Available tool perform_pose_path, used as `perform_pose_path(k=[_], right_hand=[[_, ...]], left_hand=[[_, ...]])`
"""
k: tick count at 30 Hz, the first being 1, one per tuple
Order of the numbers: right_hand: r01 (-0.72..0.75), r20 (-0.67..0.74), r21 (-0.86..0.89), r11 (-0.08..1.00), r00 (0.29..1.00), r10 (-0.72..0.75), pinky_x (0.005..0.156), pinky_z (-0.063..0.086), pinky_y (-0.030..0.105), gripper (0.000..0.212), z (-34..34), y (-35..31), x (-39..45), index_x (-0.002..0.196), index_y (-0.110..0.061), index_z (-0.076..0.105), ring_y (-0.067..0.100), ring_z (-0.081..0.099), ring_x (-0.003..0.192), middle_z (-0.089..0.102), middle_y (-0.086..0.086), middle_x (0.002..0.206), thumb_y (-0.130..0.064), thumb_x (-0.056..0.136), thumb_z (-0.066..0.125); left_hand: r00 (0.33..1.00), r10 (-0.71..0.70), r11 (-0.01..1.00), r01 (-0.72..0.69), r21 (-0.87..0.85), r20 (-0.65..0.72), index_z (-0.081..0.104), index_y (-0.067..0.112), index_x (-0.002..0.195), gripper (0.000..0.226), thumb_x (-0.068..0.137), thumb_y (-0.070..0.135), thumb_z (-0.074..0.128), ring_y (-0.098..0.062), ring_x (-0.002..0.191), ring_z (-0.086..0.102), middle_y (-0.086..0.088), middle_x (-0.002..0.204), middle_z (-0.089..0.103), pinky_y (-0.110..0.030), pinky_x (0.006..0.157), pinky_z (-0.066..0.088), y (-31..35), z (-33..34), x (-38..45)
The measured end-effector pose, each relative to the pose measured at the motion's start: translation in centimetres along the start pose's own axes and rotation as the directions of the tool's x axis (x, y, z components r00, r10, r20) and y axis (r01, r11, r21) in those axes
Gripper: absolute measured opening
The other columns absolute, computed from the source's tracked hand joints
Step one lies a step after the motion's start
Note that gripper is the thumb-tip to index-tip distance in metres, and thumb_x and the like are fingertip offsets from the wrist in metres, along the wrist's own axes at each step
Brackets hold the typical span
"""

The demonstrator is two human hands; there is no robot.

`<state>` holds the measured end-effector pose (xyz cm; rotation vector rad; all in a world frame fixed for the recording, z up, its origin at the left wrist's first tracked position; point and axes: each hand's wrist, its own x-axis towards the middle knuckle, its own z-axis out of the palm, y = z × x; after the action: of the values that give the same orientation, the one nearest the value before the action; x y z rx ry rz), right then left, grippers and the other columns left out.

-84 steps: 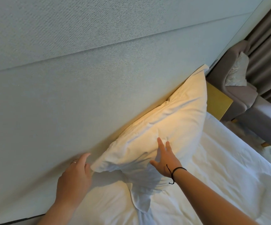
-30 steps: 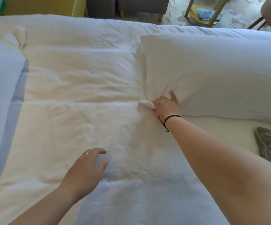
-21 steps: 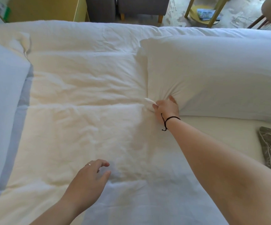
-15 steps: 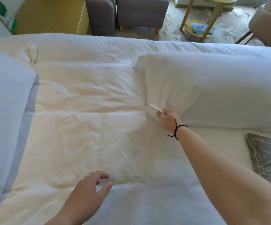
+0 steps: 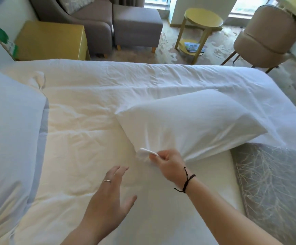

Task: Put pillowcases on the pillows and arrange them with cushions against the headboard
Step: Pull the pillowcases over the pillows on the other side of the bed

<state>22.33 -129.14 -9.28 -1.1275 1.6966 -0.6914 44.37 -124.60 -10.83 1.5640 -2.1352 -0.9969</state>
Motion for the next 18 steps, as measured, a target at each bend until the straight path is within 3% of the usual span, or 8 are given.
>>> perform_pose_path(k=[3,6,8,11,13,14,16,18], right_hand=[[0.092,0.167,-0.021,0.996,0.982,-0.087,0.042,0.024,0.025,0.048,5.6,-4.3,-5.5,0.048,-0.017,0.035,0.013,0.027,0.044,0.026,-0.010,0.045,-0.030,0.088,0.058],[0.123,0.292,-0.009,0.992,0.949,-0.115,0.049,0.040,0.033,0.021,11.9,-4.9,-9.3,0.060,-0.013,0.055,0.019,0.050,0.054,0.053,0.000,0.054,-0.012,0.079,0.047],[0.037,0.409,0.009,0.999,0.912,-0.037,0.057,0.044,0.029,0.021,15.0,-3.4,-11.1,0.067,-0.012,0.062,0.014,0.053,0.063,0.060,0.005,0.068,-0.006,0.081,0.048],[0.017,0.555,-0.153,0.988,0.829,0.071,0.072,0.049,0.027,0.026,17.5,1.3,-12.9,0.066,-0.023,0.063,0.004,0.054,0.070,0.064,-0.002,0.080,-0.017,0.090,0.056],[0.134,0.547,-0.301,0.944,0.835,0.056,0.096,0.047,0.028,0.016,16.5,4.6,-13.6,0.099,-0.024,0.071,0.009,0.060,0.099,0.069,-0.004,0.109,-0.027,0.091,0.058],[0.223,0.498,-0.362,0.905,0.867,-0.015,0.107,0.039,0.026,0.025,15.4,6.4,-13.7,0.114,-0.025,0.069,0.012,0.054,0.118,0.063,-0.005,0.128,-0.030,0.091,0.060],[0.390,0.379,-0.478,0.787,0.900,-0.216,0.114,0.031,0.031,0.042,12.1,9.9,-14.0,0.127,-0.025,0.061,0.015,0.042,0.136,0.050,-0.006,0.145,-0.033,0.086,0.066],[0.434,0.313,-0.653,0.620,0.901,-0.301,0.117,0.021,0.042,0.061,8.4,12.7,-14.2,0.137,-0.030,0.050,0.016,0.030,0.144,0.034,-0.008,0.157,-0.038,0.080,0.071]], left_hand=[[0.992,0.101,0.995,-0.099,0.035,-0.078,0.017,0.050,0.146,0.099,0.069,0.044,0.078,0.005,0.137,0.021,0.022,0.157,0.012,-0.019,0.088,0.042,1.8,-3.1,-1.8],[0.990,0.128,0.979,-0.117,0.169,-0.057,0.042,0.040,0.138,0.083,0.064,0.024,0.075,-0.010,0.129,0.042,0.009,0.147,0.040,-0.023,0.084,0.050,0.3,-5.0,-4.8],[0.998,-0.011,0.946,-0.009,0.324,0.059,0.050,0.039,0.129,0.064,0.068,0.029,0.066,-0.012,0.123,0.049,0.013,0.138,0.049,-0.025,0.085,0.050,-1.9,-5.2,-6.9],[0.914,-0.290,0.878,0.136,0.458,0.285,0.042,0.044,0.131,0.052,0.080,0.042,0.054,-0.010,0.119,0.052,0.018,0.137,0.045,-0.030,0.089,0.047,-5.4,-3.8,-10.0],[0.875,-0.353,0.852,0.153,0.501,0.333,0.031,0.043,0.137,0.063,0.080,0.051,0.056,-0.015,0.124,0.049,0.013,0.141,0.037,-0.035,0.092,0.047,-7.0,-2.1,-11.6],[0.876,-0.354,0.841,0.144,0.522,0.328,0.024,0.041,0.140,0.073,0.077,0.054,0.059,-0.019,0.129,0.045,0.009,0.146,0.031,-0.037,0.095,0.046,-7.4,-1.3,-12.3],[0.891,-0.315,0.819,0.080,0.569,0.328,0.013,0.036,0.146,0.095,0.070,0.056,0.066,-0.029,0.139,0.036,-0.005,0.158,0.020,-0.044,0.101,0.044,-7.3,0.5,-13.0],[0.924,-0.221,0.830,0.011,0.558,0.311,0.024,0.030,0.149,0.112,0.055,0.056,0.079,-0.038,0.139,0.038,-0.017,0.159,0.025,-0.057,0.100,0.044,-6.3,2.5,-12.9]])
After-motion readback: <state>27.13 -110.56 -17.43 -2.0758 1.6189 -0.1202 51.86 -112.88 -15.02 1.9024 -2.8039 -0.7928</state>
